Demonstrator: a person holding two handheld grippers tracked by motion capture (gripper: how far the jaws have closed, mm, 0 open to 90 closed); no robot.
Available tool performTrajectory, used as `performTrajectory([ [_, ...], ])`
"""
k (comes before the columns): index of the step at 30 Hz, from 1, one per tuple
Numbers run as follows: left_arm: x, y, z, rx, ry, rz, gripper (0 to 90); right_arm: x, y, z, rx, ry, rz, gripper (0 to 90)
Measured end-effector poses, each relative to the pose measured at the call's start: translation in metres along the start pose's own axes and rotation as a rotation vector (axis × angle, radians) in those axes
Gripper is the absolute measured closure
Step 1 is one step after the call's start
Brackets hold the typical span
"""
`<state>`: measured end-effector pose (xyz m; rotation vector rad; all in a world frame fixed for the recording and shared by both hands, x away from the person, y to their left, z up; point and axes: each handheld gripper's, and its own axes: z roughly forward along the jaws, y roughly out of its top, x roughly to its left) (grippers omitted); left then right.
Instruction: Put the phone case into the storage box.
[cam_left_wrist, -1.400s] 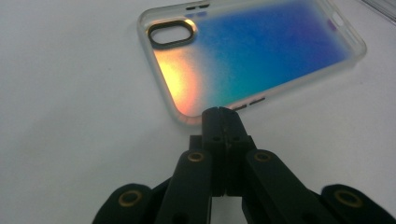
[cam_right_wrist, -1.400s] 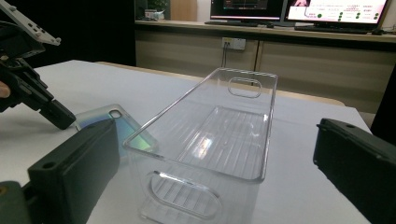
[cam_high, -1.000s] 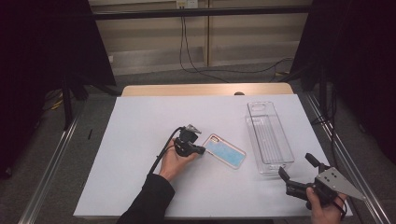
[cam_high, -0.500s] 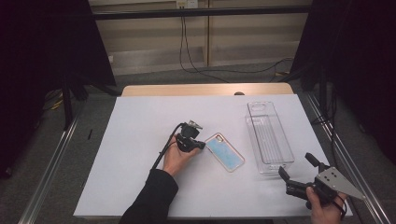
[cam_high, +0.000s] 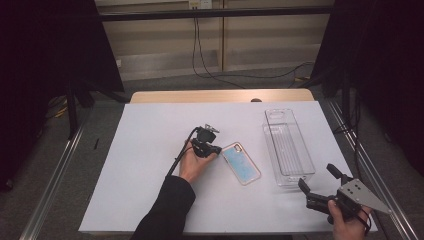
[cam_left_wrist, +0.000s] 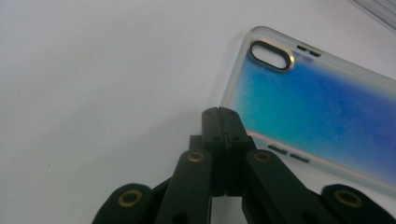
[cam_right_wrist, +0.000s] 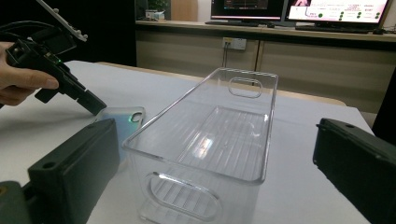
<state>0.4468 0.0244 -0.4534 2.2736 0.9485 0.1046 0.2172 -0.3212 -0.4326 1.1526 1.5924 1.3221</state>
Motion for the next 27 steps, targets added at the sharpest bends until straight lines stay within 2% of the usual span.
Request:
performTrajectory([
  [6, -0.001, -0.001, -0.001, -0.003, 0.001, -0.005, 90.0, -0.001, 0.0, -0.001, 0.0, 0.002, 0.005, 0.0],
  [11, -0.006, -0.003, -0.005, 0.022, 0.005, 0.017, 90.0, -0.001, 0.0, -0.002, -0.002, -0.004, 0.007, 0.0],
  [14, -0.008, -0.003, -0.004, 0.014, -0.011, 0.015, 90.0, 0.0, 0.0, -0.001, 0.0, -0.005, 0.005, 0.0],
  [20, -0.01, 0.001, 0.003, -0.013, 0.002, -0.007, 90.0, 0.0, 0.0, -0.001, 0.003, -0.001, 0.003, 0.0],
  [27, -0.012, 0.006, 0.01, -0.035, -0.003, -0.019, 90.0, -0.001, 0.0, -0.001, -0.001, -0.001, 0.006, 0.0],
])
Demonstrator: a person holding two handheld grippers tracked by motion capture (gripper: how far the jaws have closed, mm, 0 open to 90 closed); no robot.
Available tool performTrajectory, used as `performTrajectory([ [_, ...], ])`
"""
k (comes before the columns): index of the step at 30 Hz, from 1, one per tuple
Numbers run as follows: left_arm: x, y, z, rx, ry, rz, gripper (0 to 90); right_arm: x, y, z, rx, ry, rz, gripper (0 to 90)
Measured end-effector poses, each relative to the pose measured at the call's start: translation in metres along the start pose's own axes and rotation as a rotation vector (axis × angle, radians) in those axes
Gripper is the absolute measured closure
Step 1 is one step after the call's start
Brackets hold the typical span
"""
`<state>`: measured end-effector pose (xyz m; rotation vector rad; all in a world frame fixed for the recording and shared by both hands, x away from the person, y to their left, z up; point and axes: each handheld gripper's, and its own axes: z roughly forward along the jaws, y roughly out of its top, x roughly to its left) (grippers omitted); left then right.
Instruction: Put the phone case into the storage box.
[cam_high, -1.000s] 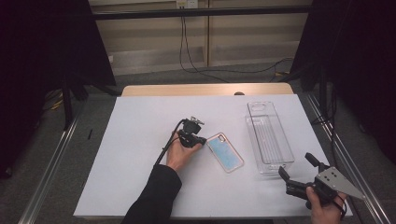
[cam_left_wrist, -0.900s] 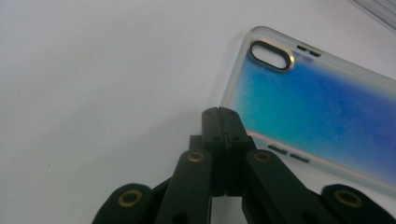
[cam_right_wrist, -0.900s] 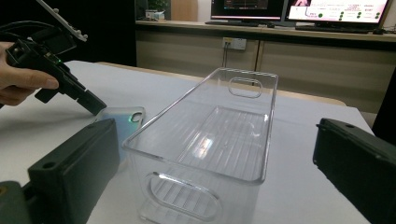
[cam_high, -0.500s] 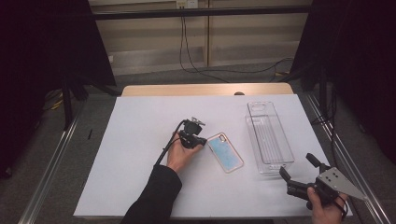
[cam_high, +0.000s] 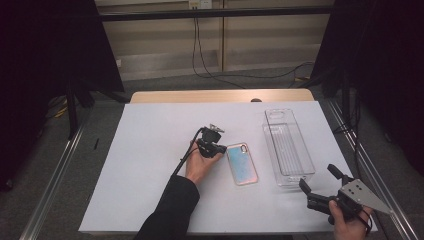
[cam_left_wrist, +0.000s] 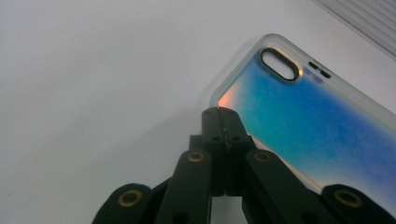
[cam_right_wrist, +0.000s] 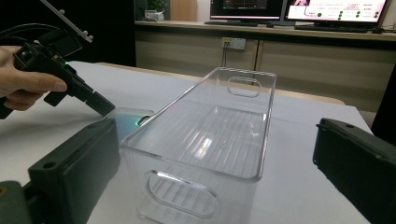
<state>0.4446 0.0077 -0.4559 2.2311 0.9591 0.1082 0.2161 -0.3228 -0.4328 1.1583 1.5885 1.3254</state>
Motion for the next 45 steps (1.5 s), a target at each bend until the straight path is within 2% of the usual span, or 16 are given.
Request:
performTrajectory([
  [4, 0.0, 0.004, 0.005, -0.004, -0.018, -0.007, 90.0, 0.0, 0.0, 0.0, 0.001, 0.004, -0.004, 0.0],
  [9, -0.004, 0.009, 0.011, -0.011, -0.012, 0.007, 90.0, -0.001, 0.0, 0.0, 0.001, 0.003, -0.002, 0.0],
  [17, -0.008, 0.012, 0.017, -0.029, -0.012, -0.022, 90.0, -0.002, 0.0, 0.001, 0.004, 0.007, -0.007, 0.0],
  [19, -0.009, 0.013, 0.017, -0.026, -0.012, -0.007, 90.0, -0.001, 0.0, 0.001, 0.003, 0.007, -0.006, 0.0],
  [28, -0.008, 0.012, 0.018, -0.041, -0.033, -0.016, 90.0, -0.002, 0.0, 0.001, 0.003, 0.005, -0.009, 0.0],
  [33, -0.009, 0.012, 0.014, -0.047, -0.02, 0.016, 90.0, -0.002, 0.0, 0.0, 0.0, 0.005, -0.006, 0.0],
  [34, -0.009, 0.012, 0.012, -0.058, -0.023, 0.011, 89.8, -0.002, 0.0, 0.0, -0.001, 0.004, -0.007, 0.0],
  [36, -0.01, 0.012, 0.008, -0.072, -0.022, 0.025, 84.8, -0.002, 0.0, -0.001, 0.0, 0.002, -0.009, 0.0],
  [39, -0.01, 0.011, 0.0, -0.099, -0.02, 0.024, 76.6, -0.002, 0.0, -0.001, 0.001, 0.001, -0.006, 0.0],
  [40, -0.01, 0.011, -0.003, -0.109, -0.006, 0.027, 70.6, -0.001, 0.0, 0.0, 0.001, 0.001, -0.005, 0.0],
  [41, -0.01, 0.01, -0.006, -0.121, -0.009, 0.024, 65.9, -0.001, 0.0, -0.001, 0.001, 0.002, -0.005, 0.0],
  [45, -0.007, 0.007, -0.017, -0.145, 0.008, 0.025, 57.9, -0.001, 0.0, -0.001, 0.002, 0.002, -0.007, 0.0],
])
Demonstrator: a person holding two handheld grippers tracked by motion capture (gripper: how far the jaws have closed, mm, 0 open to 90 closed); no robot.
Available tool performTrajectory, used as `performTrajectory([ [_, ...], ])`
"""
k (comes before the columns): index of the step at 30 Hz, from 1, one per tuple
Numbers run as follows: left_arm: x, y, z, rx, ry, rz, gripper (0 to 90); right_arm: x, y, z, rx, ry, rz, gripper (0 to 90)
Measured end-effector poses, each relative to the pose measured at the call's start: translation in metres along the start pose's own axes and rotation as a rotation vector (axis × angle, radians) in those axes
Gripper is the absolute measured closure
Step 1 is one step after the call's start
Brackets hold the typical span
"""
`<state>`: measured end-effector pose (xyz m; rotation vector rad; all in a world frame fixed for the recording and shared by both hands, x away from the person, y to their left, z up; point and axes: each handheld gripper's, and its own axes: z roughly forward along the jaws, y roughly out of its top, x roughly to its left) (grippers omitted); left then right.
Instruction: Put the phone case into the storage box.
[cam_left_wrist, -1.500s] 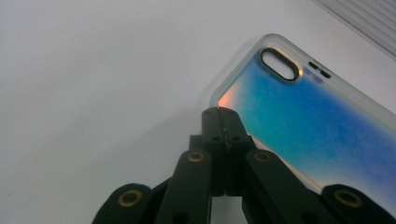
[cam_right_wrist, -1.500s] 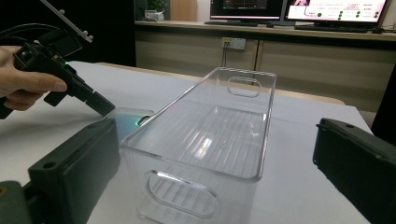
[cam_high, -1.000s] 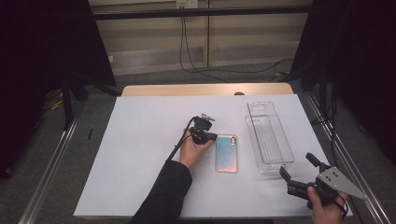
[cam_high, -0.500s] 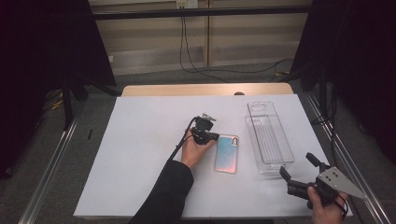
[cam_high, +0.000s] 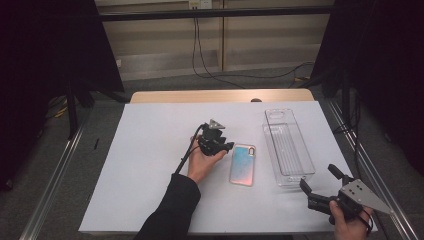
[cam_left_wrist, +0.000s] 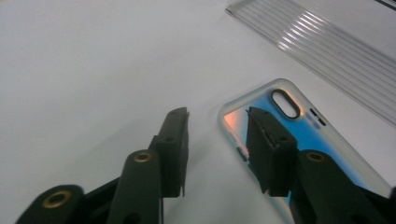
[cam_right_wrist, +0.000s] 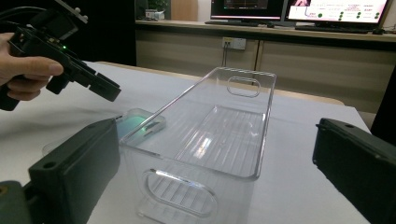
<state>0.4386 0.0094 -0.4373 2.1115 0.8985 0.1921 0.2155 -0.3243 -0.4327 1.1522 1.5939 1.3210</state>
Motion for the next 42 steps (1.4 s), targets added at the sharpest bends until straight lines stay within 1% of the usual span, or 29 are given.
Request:
performTrajectory([
  [2, 0.002, -0.001, -0.005, -0.018, -0.011, -0.008, 51.9, 0.0, 0.0, 0.0, 0.001, -0.001, 0.002, 0.0],
  [4, 0.001, -0.001, -0.009, -0.036, -0.006, -0.009, 45.7, 0.0, 0.0, 0.0, 0.001, -0.001, -0.002, 0.0],
  [6, 0.001, -0.002, -0.014, -0.05, -0.029, -0.013, 38.1, 0.0, 0.0, 0.0, 0.001, -0.001, -0.003, 0.0],
  [7, 0.0, -0.003, -0.016, -0.052, -0.024, -0.012, 34.0, 0.0, 0.0, 0.0, 0.001, -0.002, -0.003, 0.0],
  [8, 0.0, -0.003, -0.017, -0.062, -0.01, -0.009, 30.0, 0.001, 0.0, 0.0, 0.0, -0.003, -0.002, 0.0],
  [9, 0.0, -0.003, -0.019, -0.06, -0.003, -0.005, 25.2, 0.001, 0.0, 0.0, -0.001, -0.003, -0.003, 0.0],
  [10, 0.0, -0.002, -0.02, -0.063, 0.0, -0.012, 20.7, 0.001, 0.0, -0.001, -0.001, -0.003, -0.002, 0.0],
  [11, 0.0, -0.002, -0.021, -0.062, 0.0, -0.01, 16.9, 0.001, 0.0, -0.001, -0.001, -0.003, -0.002, 0.0],
  [13, -0.001, -0.002, -0.022, -0.065, -0.007, -0.017, 12.2, 0.001, 0.0, -0.001, -0.001, -0.003, -0.002, 0.0],
  [14, -0.002, -0.001, -0.026, -0.054, -0.014, 0.0, 11.3, 0.001, 0.0, 0.0, -0.001, -0.002, -0.003, 0.0],
  [15, -0.003, -0.001, -0.028, -0.052, -0.011, 0.011, 10.0, 0.001, 0.0, 0.0, -0.001, -0.002, -0.002, 0.0],
  [17, -0.005, -0.001, -0.032, -0.053, -0.024, 0.013, 6.5, 0.001, 0.0, -0.001, 0.0, -0.002, -0.004, 0.0],
  [20, -0.007, -0.002, -0.037, -0.065, -0.057, -0.001, 5.5, 0.001, 0.0, -0.001, -0.001, -0.002, -0.002, 0.0],
  [21, -0.007, -0.002, -0.037, -0.065, -0.057, -0.001, 5.0, 0.001, 0.0, -0.001, -0.001, -0.002, -0.002, 0.0],
  [22, -0.009, -0.002, -0.038, -0.063, -0.061, 0.007, 5.0, 0.001, 0.0, -0.001, -0.001, -0.002, -0.003, 0.0],
  [23, -0.013, -0.003, -0.041, -0.052, -0.056, 0.034, 4.0, 0.001, 0.0, -0.001, -0.001, -0.001, -0.003, 0.0],
  [24, -0.016, -0.004, -0.042, -0.052, -0.066, 0.034, 4.0, 0.001, 0.0, -0.001, -0.001, -0.001, -0.003, 0.0],
  [26, -0.022, -0.004, -0.044, -0.048, -0.102, 0.044, 4.0, 0.001, 0.0, -0.001, -0.001, 0.0, -0.003, 0.0],
  [28, -0.027, -0.004, -0.046, -0.036, -0.096, 0.052, 3.8, 0.002, 0.0, -0.001, -0.001, -0.001, -0.003, 0.0],
  [29, -0.027, -0.004, -0.046, -0.036, -0.096, 0.052, 3.7, 0.002, 0.0, -0.001, -0.001, -0.001, -0.003, 0.0],
  [30, -0.031, -0.005, -0.047, -0.036, -0.09, 0.076, 3.7, 0.002, 0.001, -0.001, -0.002, -0.002, -0.001, 0.0],
  [32, -0.035, -0.006, -0.046, -0.023, -0.104, 0.081, 3.9, 0.002, 0.001, -0.002, -0.002, -0.002, -0.002, 0.0],
  [34, -0.037, -0.007, -0.045, -0.019, -0.108, 0.094, 4.0, 0.002, 0.001, -0.002, -0.002, -0.001, -0.002, 0.0],
  [38, -0.039, -0.009, -0.04, 0.012, -0.105, 0.075, 3.9, 0.002, 0.001, -0.002, -0.002, 0.0, -0.001, 0.0],
  [39, -0.039, -0.01, -0.039, 0.022, -0.101, 0.079, 3.9, 0.002, 0.001, -0.002, -0.002, 0.0, -0.001, 0.0],
  [42, -0.041, -0.011, -0.033, 0.045, -0.097, 0.067, 3.9, 0.003, 0.001, -0.002, -0.002, 0.002, -0.003, 0.0],
])
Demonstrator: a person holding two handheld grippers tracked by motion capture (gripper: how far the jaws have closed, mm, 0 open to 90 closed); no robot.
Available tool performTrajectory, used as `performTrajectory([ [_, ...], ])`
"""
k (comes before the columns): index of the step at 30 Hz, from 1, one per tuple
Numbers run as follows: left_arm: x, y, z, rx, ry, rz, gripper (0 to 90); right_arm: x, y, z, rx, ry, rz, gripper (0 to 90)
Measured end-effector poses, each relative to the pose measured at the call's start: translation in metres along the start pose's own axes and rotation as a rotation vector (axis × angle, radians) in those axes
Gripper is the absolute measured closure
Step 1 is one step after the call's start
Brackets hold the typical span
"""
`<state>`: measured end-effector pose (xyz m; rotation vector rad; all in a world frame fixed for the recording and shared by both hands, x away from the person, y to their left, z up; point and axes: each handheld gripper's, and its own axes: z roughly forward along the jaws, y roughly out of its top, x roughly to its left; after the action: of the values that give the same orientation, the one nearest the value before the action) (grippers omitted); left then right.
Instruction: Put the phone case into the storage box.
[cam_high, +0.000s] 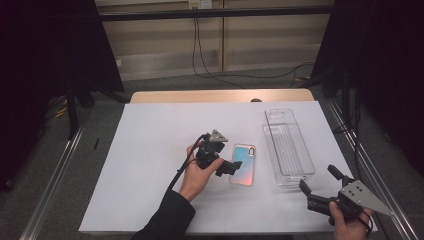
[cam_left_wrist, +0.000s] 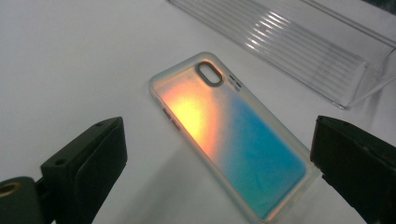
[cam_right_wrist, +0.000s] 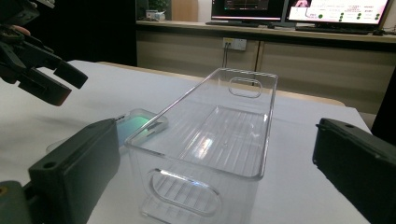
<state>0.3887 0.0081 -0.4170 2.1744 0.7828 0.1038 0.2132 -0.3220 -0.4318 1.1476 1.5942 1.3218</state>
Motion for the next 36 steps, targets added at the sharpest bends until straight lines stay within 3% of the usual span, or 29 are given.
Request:
performTrajectory([
  [10, -0.004, 0.003, 0.022, 0.084, 0.0, -0.016, 3.9, 0.0, 0.0, 0.0, 0.0, 0.002, -0.001, 0.0],
  [15, -0.008, 0.01, 0.031, 0.093, 0.01, -0.011, 3.9, 0.0, 0.0, 0.0, 0.001, 0.005, -0.002, 0.0],
  [18, -0.009, 0.015, 0.036, 0.102, -0.015, -0.039, 3.9, 0.0, 0.0, 0.0, 0.0, 0.001, -0.001, 0.0],
  [21, -0.011, 0.018, 0.041, 0.109, 0.019, -0.022, 3.9, 0.0, 0.0, 0.0, 0.0, 0.002, 0.0, 0.0],
  [24, -0.011, 0.019, 0.046, 0.11, 0.014, -0.04, 3.9, 0.0, 0.0, 0.0, 0.0, 0.004, 0.0, 0.0],
  [29, -0.014, 0.017, 0.054, 0.13, 0.044, -0.021, 3.9, 0.0, 0.0, 0.0, 0.0, 0.004, -0.001, 0.0],
  [36, -0.017, 0.018, 0.065, 0.142, 0.037, -0.029, 4.0, 0.0, 0.0, 0.0, 0.0, 0.007, -0.001, 0.0],
])
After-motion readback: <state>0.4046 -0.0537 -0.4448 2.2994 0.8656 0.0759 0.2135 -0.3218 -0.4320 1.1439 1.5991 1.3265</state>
